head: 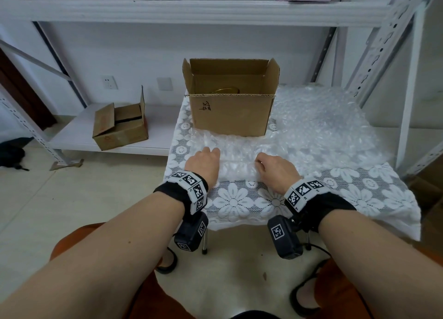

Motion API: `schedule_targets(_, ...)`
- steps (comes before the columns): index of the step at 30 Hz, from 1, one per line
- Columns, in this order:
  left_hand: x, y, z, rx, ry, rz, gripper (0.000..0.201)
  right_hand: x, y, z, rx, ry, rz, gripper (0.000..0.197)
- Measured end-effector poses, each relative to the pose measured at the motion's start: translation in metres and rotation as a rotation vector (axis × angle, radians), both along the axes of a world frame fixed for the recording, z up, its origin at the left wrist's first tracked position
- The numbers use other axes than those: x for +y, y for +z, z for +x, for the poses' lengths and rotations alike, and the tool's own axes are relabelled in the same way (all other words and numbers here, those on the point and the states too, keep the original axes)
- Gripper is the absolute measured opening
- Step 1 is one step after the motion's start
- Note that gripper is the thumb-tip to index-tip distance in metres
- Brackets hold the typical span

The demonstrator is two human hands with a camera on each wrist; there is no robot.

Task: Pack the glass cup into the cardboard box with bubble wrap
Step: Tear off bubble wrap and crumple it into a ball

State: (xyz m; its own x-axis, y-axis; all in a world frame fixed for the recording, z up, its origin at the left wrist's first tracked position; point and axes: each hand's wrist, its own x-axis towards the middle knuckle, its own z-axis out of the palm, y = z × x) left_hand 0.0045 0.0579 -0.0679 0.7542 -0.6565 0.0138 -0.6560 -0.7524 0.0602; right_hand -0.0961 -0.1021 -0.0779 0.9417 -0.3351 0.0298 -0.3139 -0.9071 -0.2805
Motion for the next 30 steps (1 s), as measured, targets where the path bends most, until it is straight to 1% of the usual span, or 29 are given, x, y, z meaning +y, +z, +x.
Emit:
schedule_targets(2, 0.0, 0.001, -0.001, -0.054, 0.002, -0.021, 0.042, 0.0, -0.001, 0.0, -0.009, -0.009, 0.002, 0.023)
schedule_targets(4, 0.001, 0.004, 0.0, -0.17, 0.001, 0.001, 0.039, 0.0, -0.001, 0.0, -0.016, -0.018, 0.007, 0.022)
schedule_targets(6, 0.002, 0.005, 0.002, -0.229, -0.011, 0.028, 0.034, 0.0, -0.003, -0.001, -0.03, -0.026, 0.01, 0.021)
schedule_targets(10, 0.004, 0.003, 0.005, -0.177, -0.004, 0.083, 0.024, -0.001, -0.006, -0.002, -0.051, -0.042, -0.007, 0.022)
schedule_targets(14, 0.008, 0.001, 0.006, -0.155, 0.04, 0.11, 0.028, -0.003, -0.009, -0.004, -0.049, -0.048, -0.027, 0.02)
schedule_targets(17, 0.009, 0.003, 0.004, -0.224, 0.041, 0.12, 0.025, -0.004, -0.012, -0.002, -0.048, -0.069, -0.043, 0.019)
schedule_targets(19, 0.009, 0.003, 0.005, -0.269, -0.001, 0.053, 0.022, -0.004, -0.015, -0.001, -0.055, -0.088, -0.058, 0.019)
schedule_targets(21, 0.008, 0.0, 0.006, -0.23, -0.086, -0.033, 0.027, -0.004, -0.016, 0.001, -0.054, -0.12, -0.077, 0.019)
schedule_targets(23, 0.007, -0.002, 0.005, -0.104, -0.138, -0.09, 0.036, -0.005, -0.016, 0.001, -0.045, -0.151, -0.108, 0.018)
schedule_targets(25, 0.006, -0.003, 0.002, -0.004, -0.131, -0.114, 0.043, -0.006, -0.014, 0.001, -0.036, -0.174, -0.128, 0.019)
schedule_targets(27, 0.004, -0.002, 0.0, 0.044, -0.111, -0.121, 0.049, -0.007, -0.011, 0.0, -0.028, -0.198, -0.135, 0.024)
schedule_targets(30, -0.003, 0.003, -0.007, 0.117, -0.103, -0.11, 0.046, -0.007, -0.007, 0.0, 0.001, -0.22, -0.194, 0.03)
